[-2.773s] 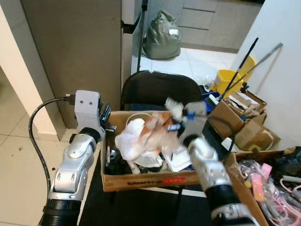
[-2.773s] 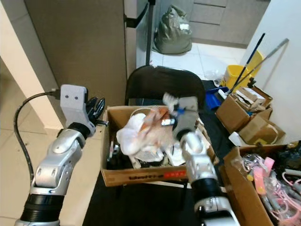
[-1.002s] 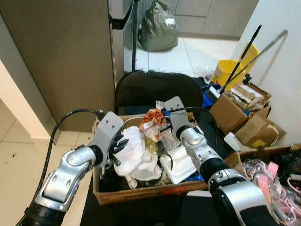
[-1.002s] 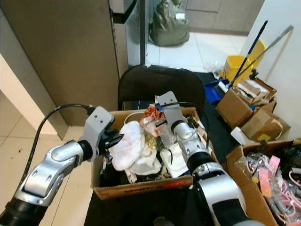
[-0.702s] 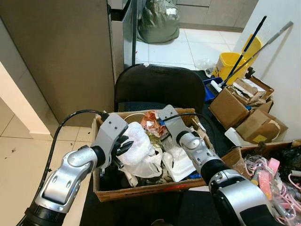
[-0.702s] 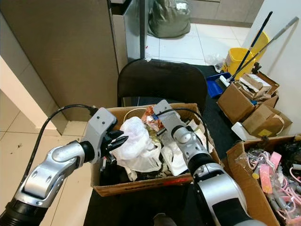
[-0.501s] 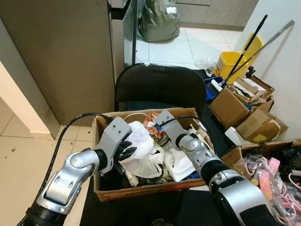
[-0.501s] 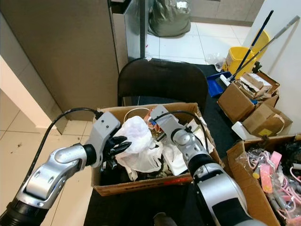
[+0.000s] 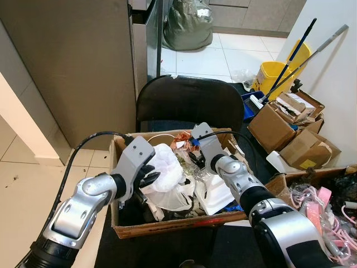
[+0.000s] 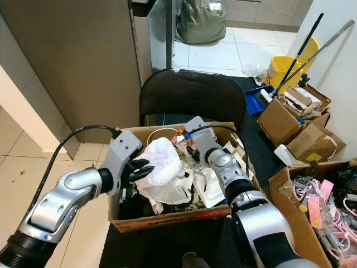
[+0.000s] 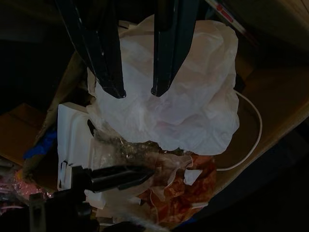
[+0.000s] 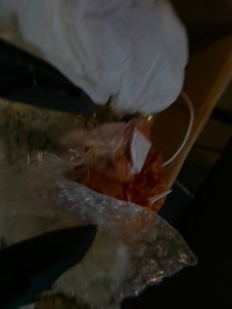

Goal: Picking trash to rubbish bin

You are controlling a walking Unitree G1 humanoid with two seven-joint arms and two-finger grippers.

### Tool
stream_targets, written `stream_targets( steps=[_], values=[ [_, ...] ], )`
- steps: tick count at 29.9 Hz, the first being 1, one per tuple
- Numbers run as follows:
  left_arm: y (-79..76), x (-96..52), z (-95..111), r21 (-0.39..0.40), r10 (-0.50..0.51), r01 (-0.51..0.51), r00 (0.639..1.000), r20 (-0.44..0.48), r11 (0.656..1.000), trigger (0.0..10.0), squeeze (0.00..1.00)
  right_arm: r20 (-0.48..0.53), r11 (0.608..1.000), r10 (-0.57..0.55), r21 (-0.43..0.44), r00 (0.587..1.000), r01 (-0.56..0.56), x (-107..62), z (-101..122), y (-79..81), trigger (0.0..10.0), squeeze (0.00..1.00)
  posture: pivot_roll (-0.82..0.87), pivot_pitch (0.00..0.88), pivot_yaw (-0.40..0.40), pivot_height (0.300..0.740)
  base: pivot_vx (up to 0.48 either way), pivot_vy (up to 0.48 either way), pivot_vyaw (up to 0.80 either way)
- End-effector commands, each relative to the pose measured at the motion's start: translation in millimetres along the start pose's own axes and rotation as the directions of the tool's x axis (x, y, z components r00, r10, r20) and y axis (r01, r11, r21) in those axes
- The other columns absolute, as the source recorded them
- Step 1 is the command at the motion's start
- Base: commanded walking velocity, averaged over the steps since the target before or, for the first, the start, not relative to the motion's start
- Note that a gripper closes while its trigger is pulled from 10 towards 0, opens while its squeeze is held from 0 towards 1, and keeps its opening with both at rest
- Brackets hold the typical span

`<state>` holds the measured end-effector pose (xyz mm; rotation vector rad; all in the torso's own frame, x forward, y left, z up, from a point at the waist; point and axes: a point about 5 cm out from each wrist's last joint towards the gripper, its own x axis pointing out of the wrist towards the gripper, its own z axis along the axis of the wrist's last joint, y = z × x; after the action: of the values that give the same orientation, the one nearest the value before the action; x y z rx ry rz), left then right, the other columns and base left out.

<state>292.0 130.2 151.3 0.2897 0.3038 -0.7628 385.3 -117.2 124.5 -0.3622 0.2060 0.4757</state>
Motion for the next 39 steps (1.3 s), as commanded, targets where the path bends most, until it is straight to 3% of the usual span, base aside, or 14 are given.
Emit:
stream_targets(
  steps=[1,2,4,8,11,17,19,21,23,25,28,31,35,39],
  values=[
    [4.3,-1.7,-4.3,-0.004,0.018,-0.018,1.0,-0.011,1.0,10.0,0.0,0.013,0.999,0.046,0.017,0.999,-0.046,-0.5,3.7,-0.9,10.0,1.0,-0.01,0.14,-0.04,0.74,0.0,0.0,0.0],
    [6.8,-1.8,-3.0,-0.009,0.036,-0.036,0.999,0.0,0.999,10.0,0.0,0.066,0.996,0.048,0.067,0.997,-0.053,-1.5,15.1,-8.8,10.0,0.0,-0.02,0.131,-0.037,0.74,0.0,0.0,0.0],
    [7.7,-1.8,-2.4,-0.013,0.041,-0.041,0.999,0.005,0.999,10.0,0.0,0.089,0.995,0.044,0.09,0.995,-0.052,-2.3,19.8,-12.6,10.0,0.0,-0.02,0.131,-0.037,0.74,0.0,0.0,0.0],
    [12.5,0.1,1.4,-0.016,0.065,-0.064,0.998,0.025,0.998,10.0,0.0,0.227,0.983,-0.055,0.181,0.972,0.013,-15.4,49.5,-49.3,10.0,0.0,-0.03,0.115,-0.03,0.74,0.0,0.0,0.0],
    [15.1,2.8,5.3,-0.025,0.079,-0.078,0.996,0.043,0.997,10.0,0.0,0.247,0.975,-0.121,0.209,0.961,0.069,-28.0,56.8,-73.3,10.0,0.0,-0.03,0.11,-0.026,0.74,0.0,0.0,0.0],
    [18.4,4.6,8.2,-0.029,0.126,-0.125,0.99,0.066,0.992,10.0,0.0,0.222,0.968,-0.177,0.213,0.959,0.129,-39.1,43.7,-84.8,10.0,0.0,-0.04,0.098,-0.017,0.74,0.0,0.0,0.0],
    [27.1,7.4,15.5,-0.09,0.264,-0.254,0.957,0.12,0.963,10.0,0.0,0.159,0.932,-0.297,0.26,0.941,0.251,-46.1,18.3,-87.4,10.0,0.0,-0.04,0.094,-0.013,0.74,0.0,0.0,0.0],
    [31.4,8.9,17.6,-0.142,0.329,-0.311,0.935,0.129,0.94,10.0,0.0,0.123,0.913,-0.345,0.273,0.931,0.303,-49.3,6.1,-85.9,10.0,0.0,-0.04,0.092,-0.013,0.74,0.0,0.0,0.0],
    [31.4,8.9,17.6,-0.142,0.329,-0.311,0.935,0.129,0.94,10.0,0.0,0.123,0.913,-0.345,0.273,0.931,0.303,-49.3,6.1,-85.9,10.0,0.0,-0.04,0.092,-0.013,0.74,0.0,0.0,0.0],
    [32.6,11.7,19.2,-0.122,0.407,-0.392,0.903,0.14,0.912,10.0,0.0,0.092,0.869,-0.432,0.309,0.897,0.387,-56.0,-17.4,-70.1,10.0,0.0,-0.04,0.089,-0.015,0.74,0.0,0.0,0.0],
    [34.1,11.0,21.8,-0.179,0.5,-0.473,0.851,0.163,0.863,10.0,0.0,0.037,0.779,-0.526,0.422,0.849,0.464,-70.4,-53.3,-42.4,10.0,0.0,-0.04,0.064,-0.008,0.74,0.0,0.0,-0.8],
    [35.7,8.9,22.6,-0.15,0.538,-0.517,0.823,0.184,0.842,10.0,0.0,0.007,0.735,-0.557,0.47,0.83,0.489,-77.2,-69.0,-29.8,10.0,0.0,-0.03,0.042,0.0,0.74,0.0,0.0,-0.8],
    [36.3,9.0,21.9,-0.151,0.549,-0.528,0.816,0.182,0.835,10.0,0.0,0.011,0.729,-0.555,0.488,0.832,0.48,-78.6,-73.9,-21.5,10.0,0.0,-0.03,0.031,0.005,0.74,0.0,0.0,-0.8],
    [35.9,11.5,17.6,-0.16,0.564,-0.542,0.809,0.165,0.825,10.0,0.0,0.032,0.763,-0.525,0.461,0.85,0.453,-76.1,-72.3,-10.9,10.0,0.0,-0.03,0.016,0.002,0.74,0.0,0.0,-0.8]
  ],
)
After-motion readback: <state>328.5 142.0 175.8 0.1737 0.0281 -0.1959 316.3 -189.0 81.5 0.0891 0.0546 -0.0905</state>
